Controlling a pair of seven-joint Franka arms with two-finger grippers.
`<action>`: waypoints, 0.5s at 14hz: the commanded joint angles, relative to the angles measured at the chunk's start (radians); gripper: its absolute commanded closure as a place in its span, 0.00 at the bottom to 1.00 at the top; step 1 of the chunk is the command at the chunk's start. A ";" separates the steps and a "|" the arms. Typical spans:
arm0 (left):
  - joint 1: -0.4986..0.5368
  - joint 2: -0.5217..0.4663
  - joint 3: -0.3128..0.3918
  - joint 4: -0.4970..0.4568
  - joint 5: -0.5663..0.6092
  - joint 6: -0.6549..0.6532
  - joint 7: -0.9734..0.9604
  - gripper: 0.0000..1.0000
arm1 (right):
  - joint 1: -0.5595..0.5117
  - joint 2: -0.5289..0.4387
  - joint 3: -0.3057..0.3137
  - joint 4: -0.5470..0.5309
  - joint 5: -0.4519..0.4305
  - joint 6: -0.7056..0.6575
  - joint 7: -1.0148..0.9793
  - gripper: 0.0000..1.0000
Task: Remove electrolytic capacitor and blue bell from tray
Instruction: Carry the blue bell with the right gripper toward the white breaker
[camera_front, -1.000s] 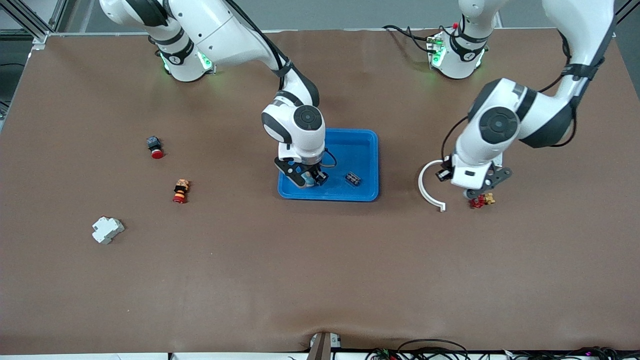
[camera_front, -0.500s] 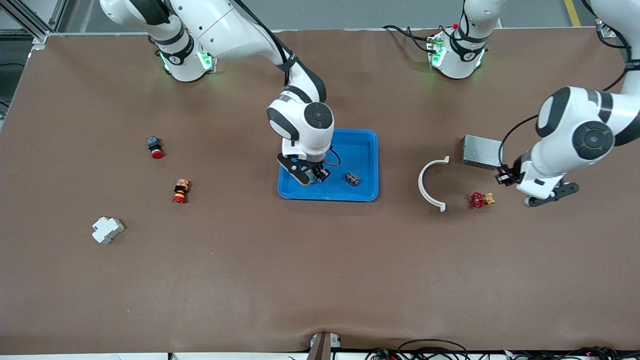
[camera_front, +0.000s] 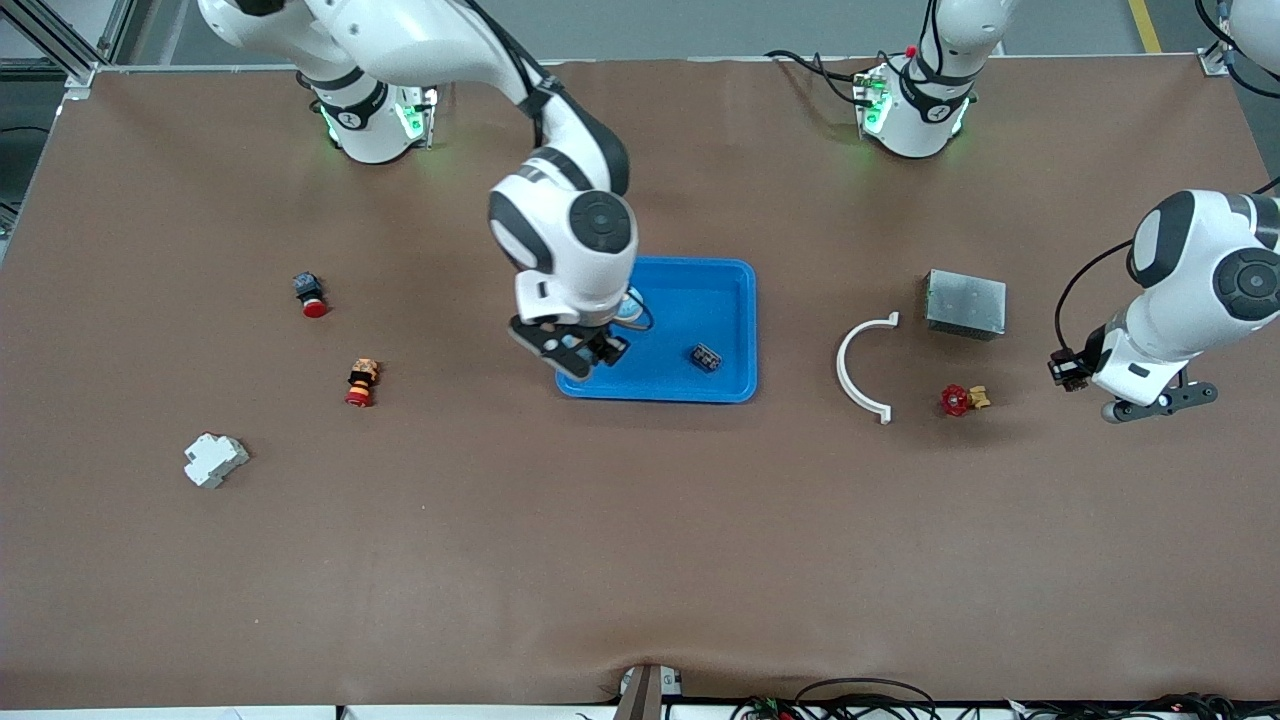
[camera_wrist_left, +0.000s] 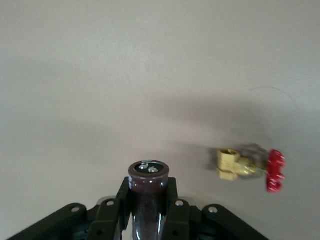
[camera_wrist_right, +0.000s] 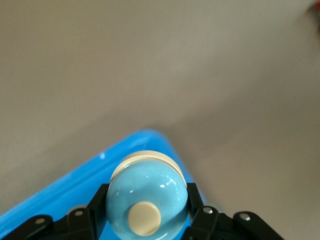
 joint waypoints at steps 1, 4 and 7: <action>0.006 0.088 -0.001 0.014 0.072 0.042 -0.003 1.00 | -0.132 -0.168 0.015 -0.163 0.010 0.008 -0.237 1.00; -0.002 0.166 0.010 0.045 0.082 0.057 -0.009 1.00 | -0.264 -0.250 0.014 -0.223 0.042 -0.007 -0.505 1.00; -0.017 0.243 0.042 0.088 0.144 0.059 -0.009 1.00 | -0.376 -0.296 0.012 -0.269 0.042 -0.006 -0.717 1.00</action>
